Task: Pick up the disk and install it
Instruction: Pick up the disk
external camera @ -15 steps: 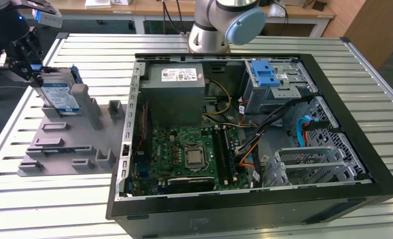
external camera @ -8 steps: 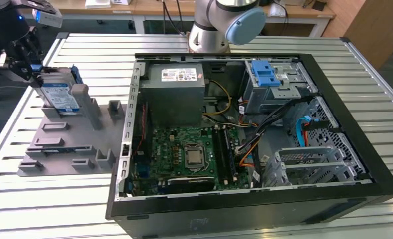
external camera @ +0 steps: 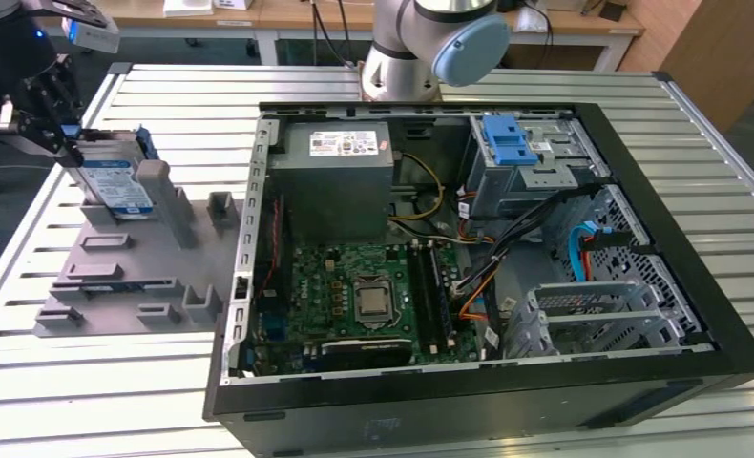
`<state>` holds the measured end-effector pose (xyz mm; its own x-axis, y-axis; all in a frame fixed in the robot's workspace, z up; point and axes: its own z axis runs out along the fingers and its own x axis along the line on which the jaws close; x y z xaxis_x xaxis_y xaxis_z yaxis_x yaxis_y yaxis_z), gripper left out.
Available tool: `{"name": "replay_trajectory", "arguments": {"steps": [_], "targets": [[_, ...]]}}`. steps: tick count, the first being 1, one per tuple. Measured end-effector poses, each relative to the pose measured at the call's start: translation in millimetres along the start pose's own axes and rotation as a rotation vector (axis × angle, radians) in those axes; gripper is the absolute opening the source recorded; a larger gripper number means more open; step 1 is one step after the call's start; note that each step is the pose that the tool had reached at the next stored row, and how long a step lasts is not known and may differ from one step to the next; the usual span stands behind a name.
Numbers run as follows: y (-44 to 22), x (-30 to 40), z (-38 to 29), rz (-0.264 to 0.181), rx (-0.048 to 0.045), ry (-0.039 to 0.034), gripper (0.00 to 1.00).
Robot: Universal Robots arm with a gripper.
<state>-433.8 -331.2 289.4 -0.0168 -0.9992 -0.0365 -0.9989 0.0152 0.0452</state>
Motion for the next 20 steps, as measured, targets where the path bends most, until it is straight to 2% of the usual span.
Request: {"name": "replay_trajectory", "arguments": {"steps": [14, 20], "targets": [[0.0, -0.3, -0.1, 0.000, 0.0002, -0.0001, 0.37], [0.1, -0.3, -2.8, 0.000, 0.0003, -0.0002, 0.37]]}}
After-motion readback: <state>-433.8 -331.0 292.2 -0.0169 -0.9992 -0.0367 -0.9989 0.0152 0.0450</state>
